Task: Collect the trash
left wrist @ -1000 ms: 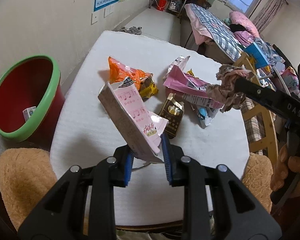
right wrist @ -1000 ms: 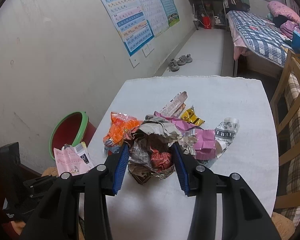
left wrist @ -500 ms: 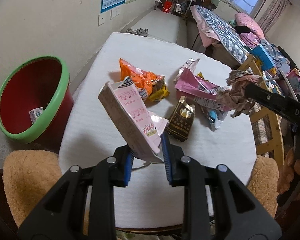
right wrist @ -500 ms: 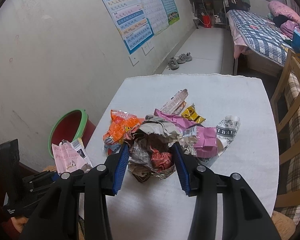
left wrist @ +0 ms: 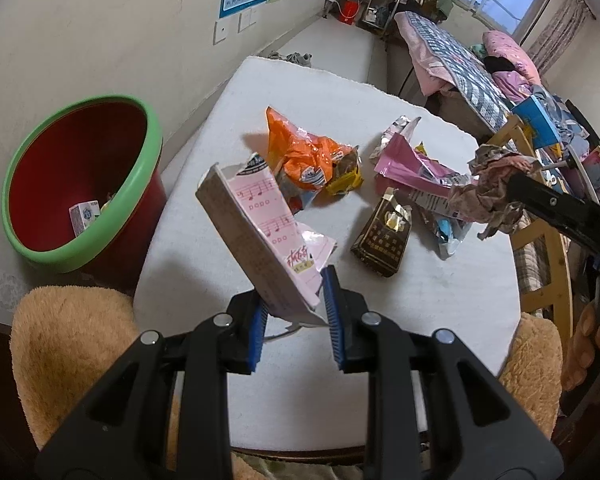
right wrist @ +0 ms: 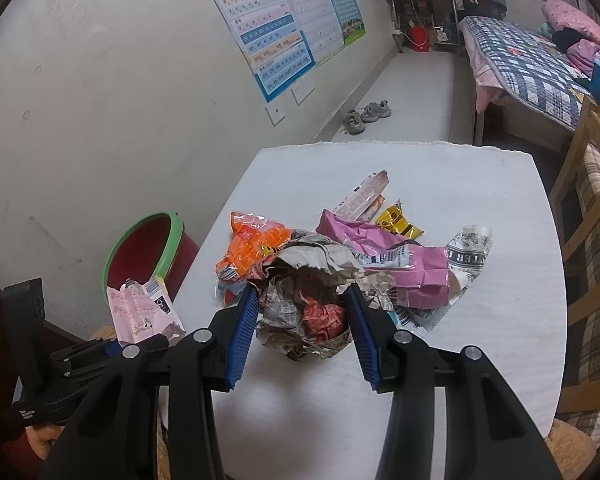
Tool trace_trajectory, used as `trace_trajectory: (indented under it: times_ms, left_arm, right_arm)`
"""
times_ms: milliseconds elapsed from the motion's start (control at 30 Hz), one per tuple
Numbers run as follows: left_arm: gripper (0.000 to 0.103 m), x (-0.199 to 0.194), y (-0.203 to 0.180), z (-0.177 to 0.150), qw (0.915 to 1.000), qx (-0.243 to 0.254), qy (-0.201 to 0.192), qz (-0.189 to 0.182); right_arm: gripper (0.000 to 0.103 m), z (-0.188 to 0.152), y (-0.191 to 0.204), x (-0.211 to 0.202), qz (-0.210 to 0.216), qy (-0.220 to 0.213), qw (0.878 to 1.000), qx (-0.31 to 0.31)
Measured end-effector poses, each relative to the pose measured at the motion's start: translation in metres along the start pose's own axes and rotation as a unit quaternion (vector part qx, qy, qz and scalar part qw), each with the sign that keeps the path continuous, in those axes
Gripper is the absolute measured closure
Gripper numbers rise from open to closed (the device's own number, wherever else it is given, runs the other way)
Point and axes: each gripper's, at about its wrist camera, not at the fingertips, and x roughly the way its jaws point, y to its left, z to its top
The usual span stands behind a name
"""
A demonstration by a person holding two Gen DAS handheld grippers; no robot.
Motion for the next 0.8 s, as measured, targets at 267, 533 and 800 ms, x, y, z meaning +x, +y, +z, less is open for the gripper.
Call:
trace_trajectory:
  times_ms: [267,533,800]
  left_arm:
    - [0.078,0.005,0.004,-0.001,1.0,-0.005,0.008,-0.002]
    - [0.078,0.007,0.012,-0.002,0.9998,-0.016,0.011,-0.001]
    - [0.078,0.001,0.025,0.0,0.9995,-0.03,0.0,0.002]
  right_arm:
    - [0.058,-0.001,0.004,0.004,0.002,0.006,1.0,-0.001]
    - [0.058,-0.002,0.009,0.008,0.002,0.012,1.0,-0.005]
    - [0.058,0.0,0.023,0.011,0.007,0.015,1.0,-0.021]
